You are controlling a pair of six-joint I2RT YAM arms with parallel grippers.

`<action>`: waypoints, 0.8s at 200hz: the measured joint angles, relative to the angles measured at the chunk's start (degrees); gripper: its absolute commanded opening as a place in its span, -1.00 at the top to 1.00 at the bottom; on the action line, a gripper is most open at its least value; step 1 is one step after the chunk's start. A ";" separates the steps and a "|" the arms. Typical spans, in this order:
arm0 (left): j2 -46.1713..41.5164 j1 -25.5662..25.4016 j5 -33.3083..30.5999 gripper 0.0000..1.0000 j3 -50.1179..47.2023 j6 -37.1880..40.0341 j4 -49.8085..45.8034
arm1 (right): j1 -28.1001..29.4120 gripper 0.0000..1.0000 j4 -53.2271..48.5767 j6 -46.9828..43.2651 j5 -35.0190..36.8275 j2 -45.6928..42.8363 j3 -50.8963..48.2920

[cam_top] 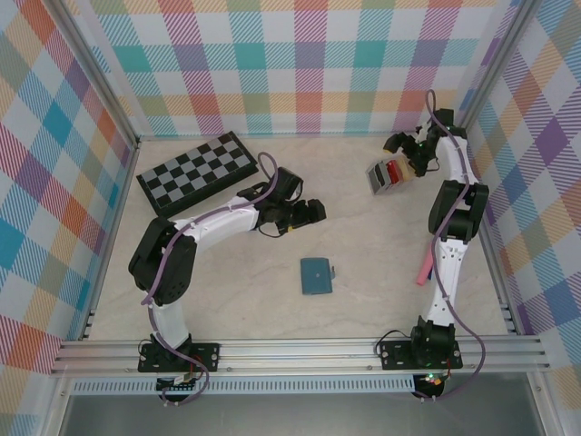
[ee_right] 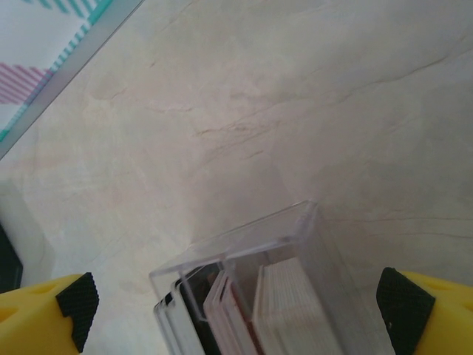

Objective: Put the credit cards into the card holder
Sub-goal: Move the storage box to the center of the table.

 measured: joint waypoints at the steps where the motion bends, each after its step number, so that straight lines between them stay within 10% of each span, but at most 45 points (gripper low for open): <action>1: 0.00 0.00 0.00 -0.68 0.00 0.00 -0.02 | 0.00 -0.96 -0.02 -0.07 -0.31 0.00 0.00; 160: -4.70 0.90 -2.05 -0.68 -7.04 -1.18 0.00 | 11.30 -0.88 8.70 -3.76 -13.55 -14.21 -26.10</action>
